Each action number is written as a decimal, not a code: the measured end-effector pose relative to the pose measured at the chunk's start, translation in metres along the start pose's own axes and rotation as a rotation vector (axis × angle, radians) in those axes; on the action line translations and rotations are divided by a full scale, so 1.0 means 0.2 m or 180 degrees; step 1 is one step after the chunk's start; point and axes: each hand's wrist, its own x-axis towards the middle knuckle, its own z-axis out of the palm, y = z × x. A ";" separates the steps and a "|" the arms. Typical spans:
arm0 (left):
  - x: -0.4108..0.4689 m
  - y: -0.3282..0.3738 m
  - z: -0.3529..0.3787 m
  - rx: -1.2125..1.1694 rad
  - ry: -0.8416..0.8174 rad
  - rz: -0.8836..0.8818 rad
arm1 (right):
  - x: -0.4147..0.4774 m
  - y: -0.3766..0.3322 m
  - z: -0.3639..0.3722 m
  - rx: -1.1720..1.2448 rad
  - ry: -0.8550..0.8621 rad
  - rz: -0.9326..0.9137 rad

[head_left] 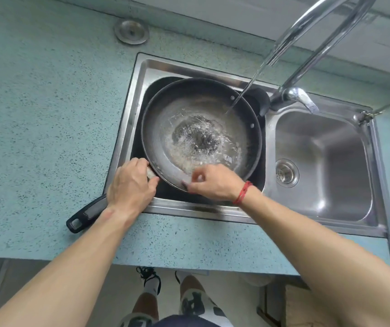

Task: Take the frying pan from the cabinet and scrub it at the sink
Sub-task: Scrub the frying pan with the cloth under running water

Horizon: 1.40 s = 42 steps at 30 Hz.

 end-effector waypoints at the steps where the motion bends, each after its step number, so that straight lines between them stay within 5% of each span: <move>1: 0.00 0.00 0.00 0.0014 0.0000 0.0015 | -0.01 0.07 -0.03 -0.0301 -0.0100 0.0109; 7: 0.00 0.00 0.00 0.0066 0.0038 0.0106 | 0.02 0.34 -0.19 -0.1743 0.0772 0.0320; 13: 0.00 0.00 0.00 0.0069 0.0051 0.0085 | 0.05 0.31 -0.14 -0.2250 0.0654 0.0321; 20: 0.00 0.00 0.00 0.0058 0.0067 0.0068 | -0.03 -0.08 0.04 0.0025 0.0168 -0.0173; 27: 0.01 0.00 0.00 0.0026 0.0021 0.0081 | 0.25 -0.38 0.06 0.1736 0.1040 -0.0586; 34: 0.00 -0.01 0.01 -0.0040 0.0028 0.0005 | 0.68 -0.38 -0.09 0.1907 0.1975 -0.0719; 42: 0.01 -0.03 0.02 -0.0098 0.0055 0.0098 | 0.88 -0.11 -0.27 0.1729 0.3036 0.0396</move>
